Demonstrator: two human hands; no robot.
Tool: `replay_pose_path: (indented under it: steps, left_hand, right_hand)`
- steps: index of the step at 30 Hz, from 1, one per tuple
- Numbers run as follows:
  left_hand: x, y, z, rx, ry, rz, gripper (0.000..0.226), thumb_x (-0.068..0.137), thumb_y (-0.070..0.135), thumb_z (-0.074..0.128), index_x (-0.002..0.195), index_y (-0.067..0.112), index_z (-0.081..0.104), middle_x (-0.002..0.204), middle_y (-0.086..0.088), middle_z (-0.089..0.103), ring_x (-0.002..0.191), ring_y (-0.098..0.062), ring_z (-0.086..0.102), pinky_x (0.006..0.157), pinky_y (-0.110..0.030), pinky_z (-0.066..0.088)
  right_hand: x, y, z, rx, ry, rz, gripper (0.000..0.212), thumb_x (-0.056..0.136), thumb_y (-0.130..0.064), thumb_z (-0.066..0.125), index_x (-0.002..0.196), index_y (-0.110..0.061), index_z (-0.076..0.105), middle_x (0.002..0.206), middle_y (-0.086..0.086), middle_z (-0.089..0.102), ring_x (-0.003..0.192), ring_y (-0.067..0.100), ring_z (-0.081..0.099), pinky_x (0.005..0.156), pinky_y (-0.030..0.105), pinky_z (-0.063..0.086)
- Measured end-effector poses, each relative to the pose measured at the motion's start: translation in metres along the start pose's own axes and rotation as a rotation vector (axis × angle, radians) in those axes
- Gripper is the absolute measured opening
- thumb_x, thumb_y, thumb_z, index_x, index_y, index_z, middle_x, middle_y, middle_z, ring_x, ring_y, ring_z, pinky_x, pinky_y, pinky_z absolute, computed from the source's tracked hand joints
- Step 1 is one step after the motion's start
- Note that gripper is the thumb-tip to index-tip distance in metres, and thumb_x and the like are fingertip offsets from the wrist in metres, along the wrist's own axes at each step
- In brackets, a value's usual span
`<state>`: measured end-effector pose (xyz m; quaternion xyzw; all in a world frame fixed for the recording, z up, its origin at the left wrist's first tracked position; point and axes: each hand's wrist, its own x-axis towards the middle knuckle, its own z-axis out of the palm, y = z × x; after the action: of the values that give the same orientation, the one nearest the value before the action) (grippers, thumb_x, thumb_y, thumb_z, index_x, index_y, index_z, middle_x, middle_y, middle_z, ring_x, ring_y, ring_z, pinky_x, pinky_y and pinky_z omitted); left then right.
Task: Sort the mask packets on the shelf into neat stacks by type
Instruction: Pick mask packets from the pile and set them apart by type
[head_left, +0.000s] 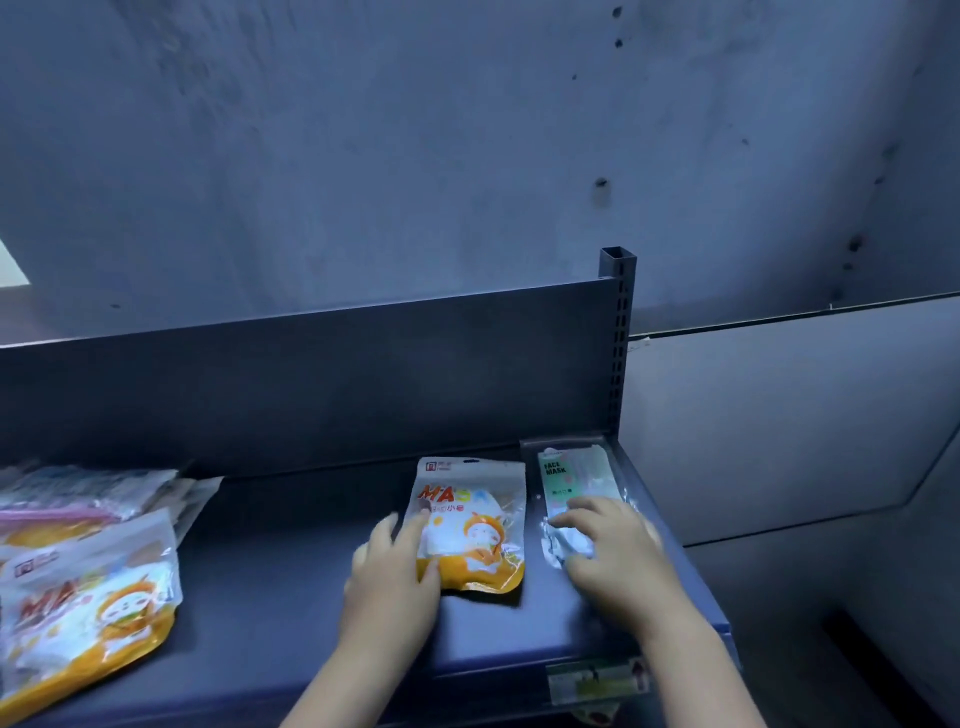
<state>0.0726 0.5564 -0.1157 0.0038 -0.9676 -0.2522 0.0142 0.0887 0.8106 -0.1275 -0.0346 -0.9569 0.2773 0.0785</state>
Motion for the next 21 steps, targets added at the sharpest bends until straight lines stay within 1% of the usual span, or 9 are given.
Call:
replay_pose_path:
  steps: [1,2,4,7,9,10,13,16,21]
  left_hand:
    - [0.001,0.001,0.001,0.01,-0.009,0.059,0.06,0.097,0.029,0.05,0.154,0.043,0.037,0.166,0.009,0.028,0.146,-0.02,0.029,0.112,-0.042,0.039]
    - [0.002,0.002,0.002,0.019,-0.026,0.119,0.06,0.097,0.03,0.05,0.154,0.043,0.038,0.168,0.013,0.024,0.15,-0.016,0.025,0.114,-0.042,0.036]
    - [0.004,0.005,0.006,0.055,-0.069,0.196,0.059,0.096,0.044,0.047,0.154,0.044,0.038,0.166,0.017,0.028,0.152,-0.01,0.023,0.117,-0.04,0.033]
    - [0.005,0.004,0.01,0.153,-0.052,0.218,0.061,0.096,0.062,0.043,0.154,0.044,0.036,0.161,0.02,0.033,0.15,-0.009,0.023,0.114,-0.036,0.037]
    - [0.008,0.003,0.012,0.206,-0.017,0.213,0.063,0.097,0.066,0.04,0.155,0.042,0.034,0.16,0.019,0.034,0.148,-0.011,0.026,0.11,-0.035,0.04]
    - [0.01,0.002,0.012,0.222,-0.011,0.208,0.064,0.098,0.065,0.039,0.156,0.041,0.033,0.16,0.018,0.034,0.148,-0.012,0.026,0.11,-0.035,0.041]
    - [0.018,0.004,0.015,0.232,-0.015,0.178,0.064,0.101,0.063,0.036,0.159,0.038,0.027,0.164,0.014,0.03,0.15,-0.016,0.022,0.111,-0.036,0.04]
    - [0.027,0.005,0.02,0.259,-0.031,0.161,0.064,0.102,0.061,0.033,0.161,0.036,0.023,0.168,0.009,0.024,0.154,-0.021,0.018,0.113,-0.04,0.04]
    - [0.042,0.008,0.027,0.261,-0.066,0.14,0.067,0.103,0.061,0.027,0.164,0.035,0.014,0.174,0.003,0.01,0.16,-0.023,0.005,0.124,-0.043,0.027]
  right_hand:
    - [0.001,-0.003,-0.003,-0.01,-0.056,0.025,0.054,0.074,-0.038,0.043,0.121,-0.043,0.068,0.136,-0.023,0.054,0.135,0.007,0.041,0.114,0.036,0.029]
    - [0.002,-0.006,-0.005,-0.013,-0.078,0.049,0.056,0.077,-0.044,0.04,0.128,-0.043,0.065,0.142,-0.021,0.05,0.139,0.007,0.038,0.116,0.035,0.026]
    - [0.006,-0.01,-0.005,-0.051,-0.062,0.08,0.056,0.088,-0.053,0.039,0.14,-0.043,0.057,0.155,-0.016,0.043,0.147,0.01,0.031,0.119,0.037,0.025]
    - [0.015,-0.009,-0.003,-0.127,-0.097,0.114,0.061,0.1,-0.059,0.038,0.158,-0.04,0.033,0.17,-0.01,0.022,0.158,0.017,0.014,0.125,0.042,0.016]
    - [0.019,-0.007,0.0,-0.161,-0.15,0.132,0.066,0.102,-0.059,0.035,0.163,-0.038,0.02,0.173,-0.007,0.012,0.16,0.021,0.008,0.128,0.045,0.012]
    - [0.02,-0.007,0.002,-0.189,-0.17,0.134,0.067,0.102,-0.058,0.035,0.163,-0.037,0.017,0.174,-0.006,0.01,0.16,0.022,0.007,0.128,0.046,0.011]
    - [0.022,-0.007,0.007,-0.248,-0.191,0.135,0.068,0.101,-0.053,0.036,0.163,-0.036,0.017,0.174,-0.003,0.007,0.16,0.025,0.004,0.128,0.048,0.007]
    - [0.025,-0.009,0.007,-0.255,-0.192,0.141,0.068,0.1,-0.052,0.037,0.163,-0.035,0.019,0.174,-0.003,0.008,0.16,0.025,0.004,0.128,0.049,0.007]
    - [0.026,-0.008,0.007,-0.258,-0.186,0.135,0.067,0.1,-0.051,0.036,0.163,-0.035,0.02,0.174,-0.003,0.009,0.16,0.025,0.004,0.128,0.048,0.007]
